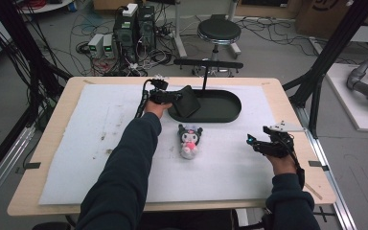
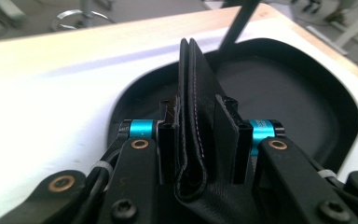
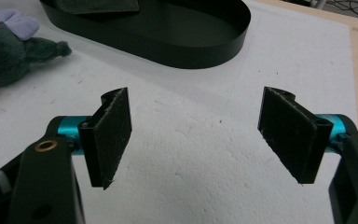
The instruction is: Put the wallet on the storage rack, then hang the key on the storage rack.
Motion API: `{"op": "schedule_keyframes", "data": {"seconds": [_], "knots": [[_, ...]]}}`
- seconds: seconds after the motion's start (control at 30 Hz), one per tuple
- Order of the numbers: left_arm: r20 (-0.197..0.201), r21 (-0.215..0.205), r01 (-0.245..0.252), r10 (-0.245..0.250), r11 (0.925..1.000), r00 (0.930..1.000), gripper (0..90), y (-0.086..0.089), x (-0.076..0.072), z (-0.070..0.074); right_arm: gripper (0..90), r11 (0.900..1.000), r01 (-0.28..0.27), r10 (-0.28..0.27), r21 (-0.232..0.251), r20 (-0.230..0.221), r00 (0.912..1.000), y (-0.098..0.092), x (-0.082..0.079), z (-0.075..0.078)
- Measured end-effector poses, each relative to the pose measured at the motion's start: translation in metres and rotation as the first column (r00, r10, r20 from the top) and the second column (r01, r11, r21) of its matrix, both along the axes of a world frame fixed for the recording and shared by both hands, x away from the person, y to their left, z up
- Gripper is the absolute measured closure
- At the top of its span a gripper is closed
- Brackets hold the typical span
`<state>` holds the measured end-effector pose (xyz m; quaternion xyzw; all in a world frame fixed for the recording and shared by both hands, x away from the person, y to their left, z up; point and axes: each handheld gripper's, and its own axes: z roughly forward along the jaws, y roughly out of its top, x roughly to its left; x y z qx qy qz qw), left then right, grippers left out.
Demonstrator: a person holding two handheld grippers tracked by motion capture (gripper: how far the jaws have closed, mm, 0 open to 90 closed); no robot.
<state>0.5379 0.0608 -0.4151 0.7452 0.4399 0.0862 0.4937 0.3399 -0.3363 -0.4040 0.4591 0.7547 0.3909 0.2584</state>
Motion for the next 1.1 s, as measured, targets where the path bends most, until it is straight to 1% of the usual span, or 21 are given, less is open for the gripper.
{"op": "schedule_keyframes", "data": {"seconds": [0.03, 0.07, 0.1, 0.17, 0.2, 0.23, 0.27, 0.33, 0.4, 0.43, 0.47, 0.53, 0.6, 0.73, 0.77, 0.83, 0.87, 0.93, 1.03, 1.07, 1.1], "knots": [[-0.011, -0.003, 0.006, -0.006, 1.0, 0.9999, 70.5, -0.002, 0.0, -0.001, 26.0, 1.0, -0.001, 0.001, -0.002, 0.002, 1.0, 0.0, 0.0, 0.0], [-0.015, 0.004, 0.007, -0.007, 1.0, 0.9999, 69.0, -0.006, 0.001, -0.002, 26.1, 1.0, -0.002, 0.002, -0.001, 0.002, 1.0, 0.001, 0.0, 0.0], [-0.015, 0.035, 0.0, 0.001, 0.9994, 0.9999, 66.2, -0.009, 0.001, -0.002, 26.1, 1.0, -0.003, 0.003, -0.002, 0.001, 1.0, 0.001, 0.0, 0.0], [-0.022, 0.072, -0.024, 0.026, 0.9971, 0.9994, 53.8, -0.013, 0.0, -0.002, 26.1, 1.0, -0.006, 0.006, -0.003, 0.004, 1.0, 0.001, 0.0, 0.0], [-0.013, 0.086, -0.039, 0.04, 0.9956, 0.9991, 47.3, -0.012, -0.001, 0.0, 26.0, 1.0, -0.004, 0.004, -0.002, 0.004, 1.0, 0.001, -0.001, 0.001], [0.01, 0.084, -0.053, 0.053, 0.995, 0.9986, 46.4, -0.01, -0.004, 0.001, 26.1, 1.0, -0.003, 0.003, 0.002, 0.005, 1.0, 0.0, -0.001, 0.001], [0.032, 0.073, -0.059, 0.057, 0.9956, 0.9979, 45.7, -0.006, -0.007, 0.004, 26.0, 1.0, -0.001, 0.001, 0.002, 0.007, 1.0, 0.0, -0.001, 0.001], [0.058, 0.038, -0.074, 0.072, 0.9965, 0.9957, 37.3, 0.003, -0.013, 0.011, 26.0, 1.0, -0.001, 0.001, 0.006, 0.007, 1.0, -0.001, -0.001, 0.001], [0.094, 0.022, -0.092, 0.089, 0.9955, 0.9916, 32.3, 0.012, -0.022, 0.02, 26.1, 1.0, -0.004, 0.004, 0.007, 0.006, 1.0, 0.0, 0.001, 0.0], [0.108, 0.006, -0.1, 0.098, 0.995, 0.9893, 29.6, 0.016, -0.027, 0.025, 26.1, 1.0, -0.007, 0.007, 0.004, 0.006, 1.0, 0.001, 0.001, 0.0], [0.12, -0.005, -0.101, 0.1, 0.9949, 0.9877, 28.9, 0.021, -0.031, 0.029, 26.1, 1.0, -0.01, 0.01, 0.002, 0.005, 0.9999, 0.001, 0.002, -0.001], [0.157, -0.007, -0.106, 0.106, 0.9944, 0.9819, 27.9, 0.03, -0.04, 0.037, 26.1, 1.0, -0.01, 0.01, 0.002, -0.002, 0.9999, 0.003, 0.004, -0.001], [0.185, -0.023, -0.11, 0.112, 0.9937, 0.9764, 27.3, 0.04, -0.048, 0.043, 26.0, 1.0, -0.014, 0.014, -0.001, 0.0, 0.9999, 0.005, 0.005, -0.001], [0.234, -0.042, -0.111, 0.118, 0.9929, 0.9651, 25.0, 0.057, -0.065, 0.05, 26.0, 1.0, -0.019, 0.019, -0.005, 0.01, 0.9998, 0.007, 0.006, 0.001], [0.245, -0.042, -0.105, 0.112, 0.9936, 0.9632, 25.0, 0.06, -0.07, 0.051, 26.0, 1.0, -0.02, 0.02, -0.004, 0.007, 0.9998, 0.008, 0.006, 0.001], [0.266, -0.025, -0.103, 0.106, 0.9943, 0.9581, 25.0, 0.066, -0.079, 0.051, 26.0, 1.0, -0.024, 0.024, -0.012, 0.007, 0.9997, 0.009, 0.006, 0.0], [0.272, -0.029, -0.107, 0.111, 0.9938, 0.956, 25.0, 0.069, -0.083, 0.051, 26.0, 0.999, -0.024, 0.024, -0.022, 0.01, 0.9997, 0.01, 0.006, 0.001], [0.27, -0.041, -0.115, 0.122, 0.9925, 0.9549, 25.0, 0.076, -0.091, 0.052, 26.0, 0.999, -0.026, 0.026, -0.024, 0.011, 0.9996, 0.012, 0.005, 0.002], [0.281, -0.082, -0.11, 0.129, 0.9905, 0.9508, 25.0, 0.088, -0.103, 0.055, 26.0, 0.999, -0.032, 0.032, -0.037, 0.019, 0.9993, 0.016, 0.003, 0.004], [0.289, -0.085, -0.111, 0.132, 0.9901, 0.9482, 25.0, 0.091, -0.107, 0.056, 26.0, 0.999, -0.037, 0.038, -0.037, 0.024, 0.999, 0.017, 0.003, 0.005], [0.291, -0.089, -0.113, 0.134, 0.9896, 0.9471, 25.0, 0.095, -0.111, 0.056, 26.0, 0.998, -0.04, 0.041, -0.038, 0.024, 0.9989, 0.019, 0.003, 0.005]]}}
